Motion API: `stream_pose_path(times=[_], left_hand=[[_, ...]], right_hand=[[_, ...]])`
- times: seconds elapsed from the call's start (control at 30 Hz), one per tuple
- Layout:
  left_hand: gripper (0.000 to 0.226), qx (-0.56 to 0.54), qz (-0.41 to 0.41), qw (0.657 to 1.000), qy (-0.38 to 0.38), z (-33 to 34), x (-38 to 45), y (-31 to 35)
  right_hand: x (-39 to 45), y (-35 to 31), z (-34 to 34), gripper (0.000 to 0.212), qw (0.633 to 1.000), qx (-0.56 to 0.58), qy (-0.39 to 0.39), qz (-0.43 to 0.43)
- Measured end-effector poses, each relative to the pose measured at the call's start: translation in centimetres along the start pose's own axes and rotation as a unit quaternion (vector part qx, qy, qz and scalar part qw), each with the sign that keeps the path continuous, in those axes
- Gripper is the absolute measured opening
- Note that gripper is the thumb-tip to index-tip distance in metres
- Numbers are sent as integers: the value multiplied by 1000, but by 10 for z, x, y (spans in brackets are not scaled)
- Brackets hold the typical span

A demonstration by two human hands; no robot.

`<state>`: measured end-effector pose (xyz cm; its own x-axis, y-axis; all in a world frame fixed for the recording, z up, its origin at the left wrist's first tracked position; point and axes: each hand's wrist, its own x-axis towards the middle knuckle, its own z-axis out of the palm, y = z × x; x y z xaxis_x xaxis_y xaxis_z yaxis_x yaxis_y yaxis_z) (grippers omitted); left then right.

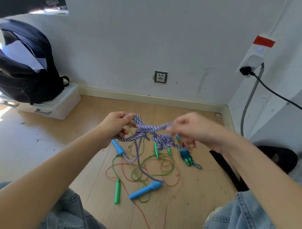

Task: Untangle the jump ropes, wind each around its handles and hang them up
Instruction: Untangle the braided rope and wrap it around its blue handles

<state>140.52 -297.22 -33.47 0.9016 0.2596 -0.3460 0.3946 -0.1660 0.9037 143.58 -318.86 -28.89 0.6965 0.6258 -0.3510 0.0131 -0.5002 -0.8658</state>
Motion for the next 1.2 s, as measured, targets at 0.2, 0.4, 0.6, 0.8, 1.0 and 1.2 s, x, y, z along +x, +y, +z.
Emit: stream_pose_path(times=[0.2,0.4,0.6,0.8,1.0,1.2], left_hand=[[26,-65,-11,997,-42,2,-9,14],[24,-7,30,970,-240,30,-26,12],[21,228,24,972,-58,-7,-3,-10],[18,161,57,983,-72,4,-5,-11],[20,-7,9,977,-214,19,-14,-1],[21,-118,13,993,22,2,-5,6]], right_hand=[[2,-2,5,29,977,175,69,-103],[15,10,-3,30,905,319,263,-102],[11,23,-14,22,964,181,195,-16],[3,12,5,16,994,78,-32,-67],[5,10,2,18,979,142,72,-124],[-8,3,-5,59,971,-196,-140,-5]])
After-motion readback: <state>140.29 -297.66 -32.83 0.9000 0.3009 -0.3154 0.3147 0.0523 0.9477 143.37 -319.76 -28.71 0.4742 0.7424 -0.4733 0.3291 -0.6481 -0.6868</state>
